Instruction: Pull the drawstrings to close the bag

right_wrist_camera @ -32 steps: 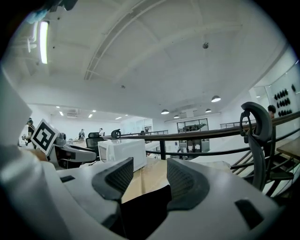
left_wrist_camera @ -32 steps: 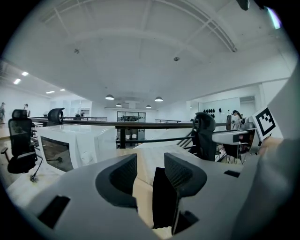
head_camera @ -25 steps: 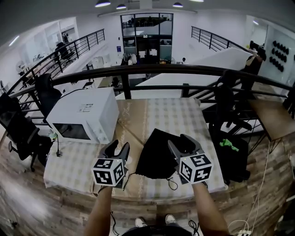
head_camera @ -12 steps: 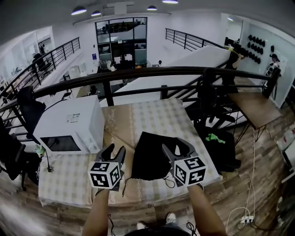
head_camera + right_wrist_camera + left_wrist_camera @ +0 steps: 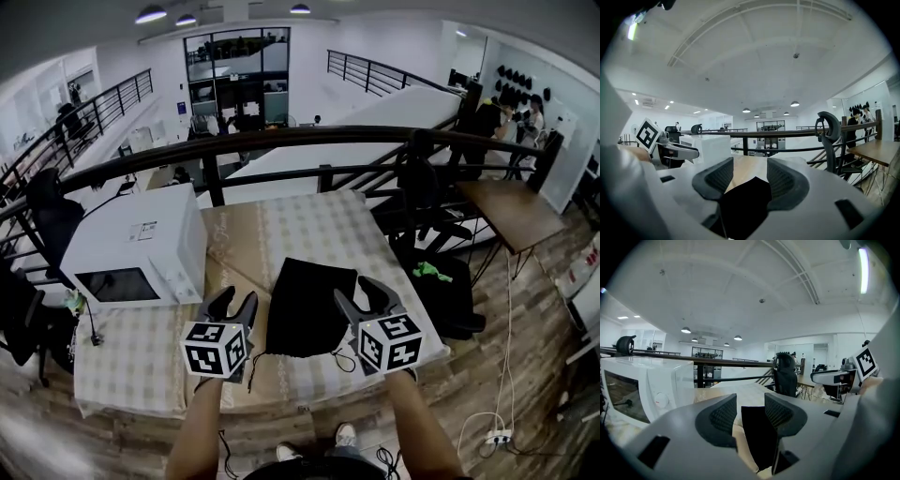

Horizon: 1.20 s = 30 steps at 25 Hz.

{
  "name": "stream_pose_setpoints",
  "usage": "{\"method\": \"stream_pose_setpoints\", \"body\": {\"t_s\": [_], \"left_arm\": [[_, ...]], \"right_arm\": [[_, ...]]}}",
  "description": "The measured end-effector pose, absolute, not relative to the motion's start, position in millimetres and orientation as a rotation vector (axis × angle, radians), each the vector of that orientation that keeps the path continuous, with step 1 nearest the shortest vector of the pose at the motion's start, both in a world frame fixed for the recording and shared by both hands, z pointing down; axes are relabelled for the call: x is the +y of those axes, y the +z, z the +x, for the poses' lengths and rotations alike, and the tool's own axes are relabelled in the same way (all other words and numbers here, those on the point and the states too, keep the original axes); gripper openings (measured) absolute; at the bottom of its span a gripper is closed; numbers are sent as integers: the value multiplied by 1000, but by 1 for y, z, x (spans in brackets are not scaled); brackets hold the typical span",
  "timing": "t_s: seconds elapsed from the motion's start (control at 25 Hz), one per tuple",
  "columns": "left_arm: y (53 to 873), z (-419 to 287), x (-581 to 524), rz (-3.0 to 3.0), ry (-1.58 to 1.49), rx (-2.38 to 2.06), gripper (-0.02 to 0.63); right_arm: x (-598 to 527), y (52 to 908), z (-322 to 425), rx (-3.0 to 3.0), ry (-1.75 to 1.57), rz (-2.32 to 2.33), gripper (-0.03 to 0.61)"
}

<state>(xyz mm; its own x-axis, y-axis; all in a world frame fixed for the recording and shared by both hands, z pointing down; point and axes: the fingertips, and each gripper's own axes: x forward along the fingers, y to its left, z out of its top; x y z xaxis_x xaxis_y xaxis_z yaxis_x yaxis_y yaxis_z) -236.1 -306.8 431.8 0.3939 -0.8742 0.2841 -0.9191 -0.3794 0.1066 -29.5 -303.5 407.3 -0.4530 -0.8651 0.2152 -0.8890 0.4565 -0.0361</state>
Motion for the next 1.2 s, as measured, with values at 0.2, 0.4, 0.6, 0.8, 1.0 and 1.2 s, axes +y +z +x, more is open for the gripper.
{"method": "stream_pose_setpoints", "body": {"t_s": [0.2,0.4,0.6,0.8,1.0,1.2], "left_arm": [[453,-235,-302,2401,322,-1541,190],[486,-229,-292,2392,424,-1465,201],[520,-227,-280,2366,523,-1392,212],[550,-223,-269,2355,635,-1314,216],[578,-219,-260,2347,746,-1248,222],[604,-218,-255,2329,850,-1189,222]], "right_arm": [[-301,427,-30,-2507,247,1509,209],[-296,452,-34,-2477,288,1470,209],[-290,480,-40,-2465,383,1424,209],[-282,502,-43,-2438,425,1384,209],[-275,522,-38,-2406,452,1351,209],[-264,553,-34,-2350,480,1273,209]]}}
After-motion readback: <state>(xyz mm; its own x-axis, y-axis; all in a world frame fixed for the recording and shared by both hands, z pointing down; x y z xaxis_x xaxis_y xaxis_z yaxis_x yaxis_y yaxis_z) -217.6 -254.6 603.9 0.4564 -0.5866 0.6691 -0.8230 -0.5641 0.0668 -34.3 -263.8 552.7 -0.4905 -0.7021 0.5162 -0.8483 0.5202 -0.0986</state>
